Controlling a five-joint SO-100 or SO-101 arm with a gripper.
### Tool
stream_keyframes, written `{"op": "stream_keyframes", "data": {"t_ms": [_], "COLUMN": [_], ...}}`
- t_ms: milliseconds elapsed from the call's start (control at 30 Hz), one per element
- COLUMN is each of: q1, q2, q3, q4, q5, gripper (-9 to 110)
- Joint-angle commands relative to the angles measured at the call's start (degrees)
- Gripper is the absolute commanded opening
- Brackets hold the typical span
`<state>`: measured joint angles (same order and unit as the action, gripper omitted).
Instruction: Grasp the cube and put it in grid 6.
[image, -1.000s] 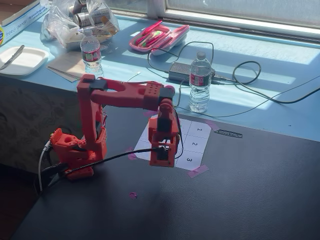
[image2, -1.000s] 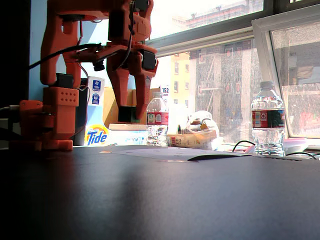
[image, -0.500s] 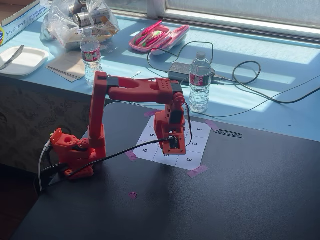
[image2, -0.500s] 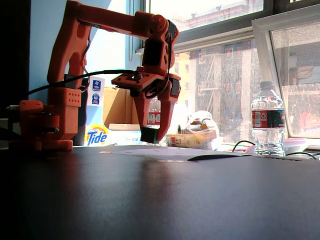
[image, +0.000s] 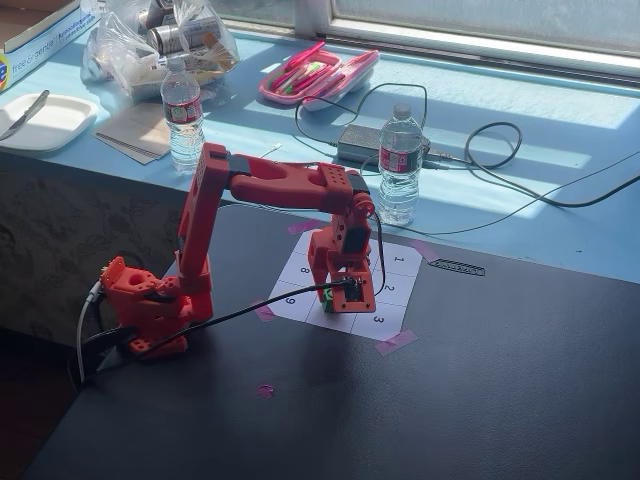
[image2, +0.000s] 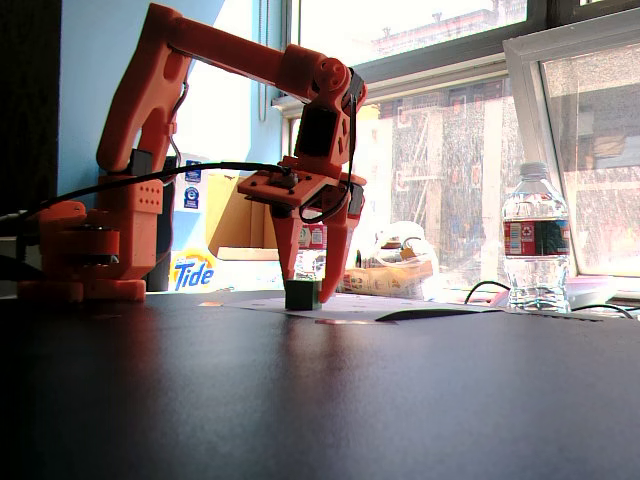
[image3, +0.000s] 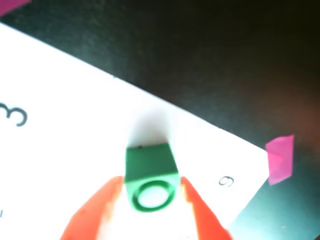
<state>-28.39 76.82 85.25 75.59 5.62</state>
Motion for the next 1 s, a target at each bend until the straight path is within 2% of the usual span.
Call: {"op": "stream_keyframes", "data": {"t_ms": [0, 67, 200, 367, 467, 533, 767, 967], "q1": [0.18, 0.18, 1.85, 9.14, 17.31, 24.26, 39.64, 43.59], "q2": [3.60, 5.36, 11.43, 24.35, 33.22, 38.58, 54.49, 66.27], "q3": [-1.58, -1.93, -3.69, -9.05, -8.79, -7.03, 12.66, 33.57], "q4": [2.46, 4.22, 6.94, 11.43, 10.72, 9.58, -4.83, -21.36], "q5": [-1.23, -1.76, -2.55, -4.66, -9.49, -11.60, -19.42, -22.68], "gripper": [31, 36, 36, 17, 0, 0, 0, 0]}}
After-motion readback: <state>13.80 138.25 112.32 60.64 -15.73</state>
